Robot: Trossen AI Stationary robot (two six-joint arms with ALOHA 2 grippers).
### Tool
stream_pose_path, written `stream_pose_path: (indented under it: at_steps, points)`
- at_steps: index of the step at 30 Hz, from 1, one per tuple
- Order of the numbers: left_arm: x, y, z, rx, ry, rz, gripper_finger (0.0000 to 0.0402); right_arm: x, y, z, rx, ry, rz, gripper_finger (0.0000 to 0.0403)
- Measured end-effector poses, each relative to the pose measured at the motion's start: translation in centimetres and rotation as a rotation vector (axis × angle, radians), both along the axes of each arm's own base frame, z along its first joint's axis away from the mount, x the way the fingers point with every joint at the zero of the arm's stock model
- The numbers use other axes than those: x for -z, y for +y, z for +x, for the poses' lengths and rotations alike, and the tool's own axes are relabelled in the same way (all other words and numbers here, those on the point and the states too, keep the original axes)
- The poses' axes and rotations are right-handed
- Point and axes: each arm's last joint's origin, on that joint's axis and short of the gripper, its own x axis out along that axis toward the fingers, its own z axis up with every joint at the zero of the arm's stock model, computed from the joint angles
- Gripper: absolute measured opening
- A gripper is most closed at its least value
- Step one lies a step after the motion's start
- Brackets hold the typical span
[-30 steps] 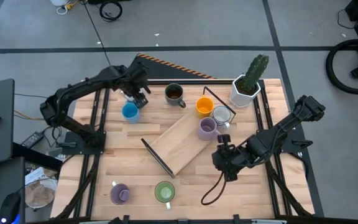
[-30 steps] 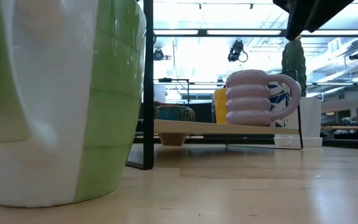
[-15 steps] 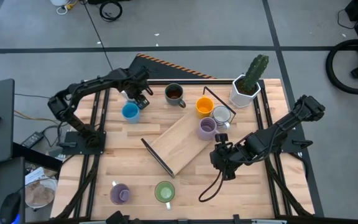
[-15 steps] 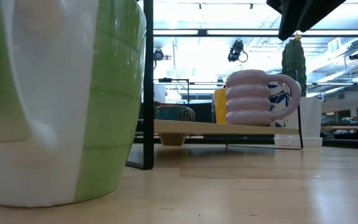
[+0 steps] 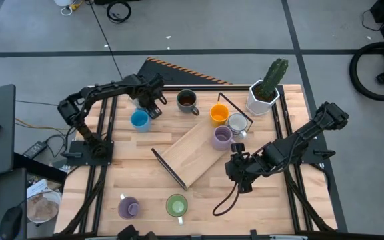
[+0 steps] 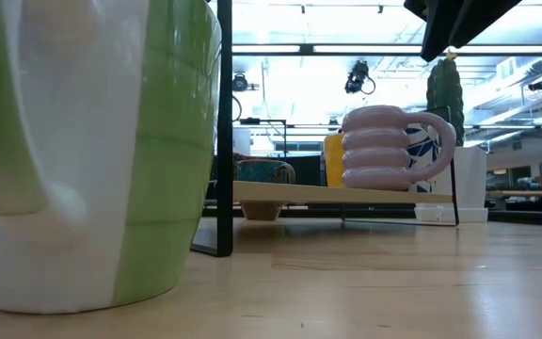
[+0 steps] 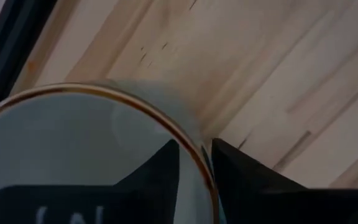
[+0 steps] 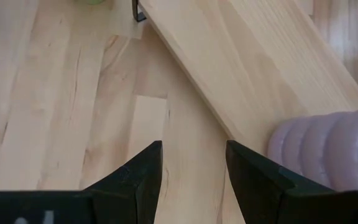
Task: Place coffee mugs
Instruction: Put the light blue mug on the shelf
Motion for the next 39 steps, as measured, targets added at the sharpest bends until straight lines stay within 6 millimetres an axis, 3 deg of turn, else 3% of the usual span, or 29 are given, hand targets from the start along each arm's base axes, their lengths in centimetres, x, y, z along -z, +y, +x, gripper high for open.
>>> stream_pose_path:
  at_steps: [7,13,21,26,32,39]
  points:
    - [0.0,-0.1,0.1,0.029,-0.025,-0.033,0.0032,0.0,0.0,0.0,0.002,0.000,0.001,0.0183]
    - [-0.3,-0.5,0.1,0.056,-0.024,-0.044,0.0032,0.0,0.0,0.0,0.004,0.000,0.002,0.0183]
    - [-4.9,-1.4,0.4,0.134,-0.088,0.053,0.0032,0.0,0.1,0.0,0.000,0.010,0.024,0.0183]
    - [-8.6,-3.5,1.3,0.201,-0.091,0.074,0.0032,-0.1,-0.1,-0.3,0.010,0.045,0.012,0.0183]
    - [-13.1,-7.9,3.6,0.307,-0.162,0.098,0.0032,-1.2,-0.7,-1.3,0.051,0.069,0.015,0.0183]
    - [-14.5,-12.7,7.0,0.443,-0.260,0.100,0.0032,-1.7,-1.3,-2.9,0.058,-0.007,0.034,0.0176]
